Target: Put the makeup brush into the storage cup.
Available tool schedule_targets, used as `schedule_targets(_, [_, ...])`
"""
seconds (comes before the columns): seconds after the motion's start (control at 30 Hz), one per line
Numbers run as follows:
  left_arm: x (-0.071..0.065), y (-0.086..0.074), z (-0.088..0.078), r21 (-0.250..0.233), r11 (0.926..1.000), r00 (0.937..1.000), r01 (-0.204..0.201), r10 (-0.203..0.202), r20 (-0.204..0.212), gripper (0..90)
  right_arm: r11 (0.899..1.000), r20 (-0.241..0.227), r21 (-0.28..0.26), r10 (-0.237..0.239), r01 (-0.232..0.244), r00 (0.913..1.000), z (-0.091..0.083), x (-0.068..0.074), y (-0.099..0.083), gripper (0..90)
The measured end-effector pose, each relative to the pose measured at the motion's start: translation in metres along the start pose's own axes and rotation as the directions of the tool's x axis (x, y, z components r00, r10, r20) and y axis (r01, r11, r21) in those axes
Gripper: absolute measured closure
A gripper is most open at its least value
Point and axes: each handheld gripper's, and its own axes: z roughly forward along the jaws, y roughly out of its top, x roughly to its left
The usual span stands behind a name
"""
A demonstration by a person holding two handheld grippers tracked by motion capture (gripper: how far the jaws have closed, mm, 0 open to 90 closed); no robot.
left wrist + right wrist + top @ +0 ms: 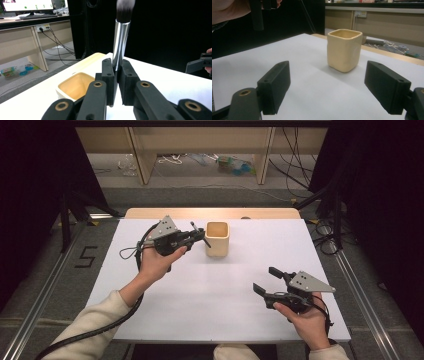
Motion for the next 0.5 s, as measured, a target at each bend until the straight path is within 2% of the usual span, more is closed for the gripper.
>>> schedule_targets(0.5, [0.0022, 0.0041, 0.0048, 0.010, 0.9999, 0.9999, -0.012, 0.012, -0.005, 83.6, 1.000, -0.002, 0.009, -0.002, 0.002, 1.0000, -0.0005, 0.0000, 0.0002, 22.1])
